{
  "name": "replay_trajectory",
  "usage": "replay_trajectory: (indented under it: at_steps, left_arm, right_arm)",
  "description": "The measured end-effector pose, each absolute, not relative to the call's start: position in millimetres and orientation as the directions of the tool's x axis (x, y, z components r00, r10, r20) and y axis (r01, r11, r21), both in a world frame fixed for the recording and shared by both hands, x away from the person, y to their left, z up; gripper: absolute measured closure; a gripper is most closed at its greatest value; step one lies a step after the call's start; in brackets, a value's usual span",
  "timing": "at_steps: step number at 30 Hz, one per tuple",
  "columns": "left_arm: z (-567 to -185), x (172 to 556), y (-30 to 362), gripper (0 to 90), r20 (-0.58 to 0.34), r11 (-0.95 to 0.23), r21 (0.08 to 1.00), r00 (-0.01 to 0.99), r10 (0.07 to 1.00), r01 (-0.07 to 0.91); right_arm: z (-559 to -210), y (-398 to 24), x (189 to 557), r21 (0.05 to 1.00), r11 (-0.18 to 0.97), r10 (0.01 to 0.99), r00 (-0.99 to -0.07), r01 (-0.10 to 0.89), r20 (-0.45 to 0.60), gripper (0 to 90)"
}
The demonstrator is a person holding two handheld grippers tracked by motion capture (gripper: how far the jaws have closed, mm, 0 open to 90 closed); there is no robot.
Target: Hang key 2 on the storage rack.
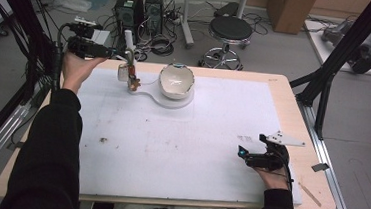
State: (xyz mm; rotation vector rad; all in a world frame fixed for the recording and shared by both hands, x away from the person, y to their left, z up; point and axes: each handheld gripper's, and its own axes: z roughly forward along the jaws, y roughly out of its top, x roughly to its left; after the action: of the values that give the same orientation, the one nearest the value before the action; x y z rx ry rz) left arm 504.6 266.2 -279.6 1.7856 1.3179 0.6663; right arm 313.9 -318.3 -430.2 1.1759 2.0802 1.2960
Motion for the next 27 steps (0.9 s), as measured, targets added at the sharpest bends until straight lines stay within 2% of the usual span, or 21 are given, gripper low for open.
replay_trajectory:
  at_steps: [14,20,27]
  left_arm:
    - [-288,474,270,6.9,-0.060,-0.147,0.850,0.370,0.927,0.506]
    - [-296,457,274,6.9,-0.093,-0.125,0.865,0.401,0.911,0.486]
    - [-306,442,275,6.9,-0.083,-0.144,0.862,0.416,0.905,0.486]
  right_arm:
    - [-429,-318,313,0.875,0.209,0.828,-0.555,0.437,0.079,0.4]
    - [-429,-318,312,0.875,0.211,0.827,-0.556,0.436,0.078,0.4]
    - [-429,-317,312,0.875,0.212,0.827,-0.557,0.434,0.076,0.4]
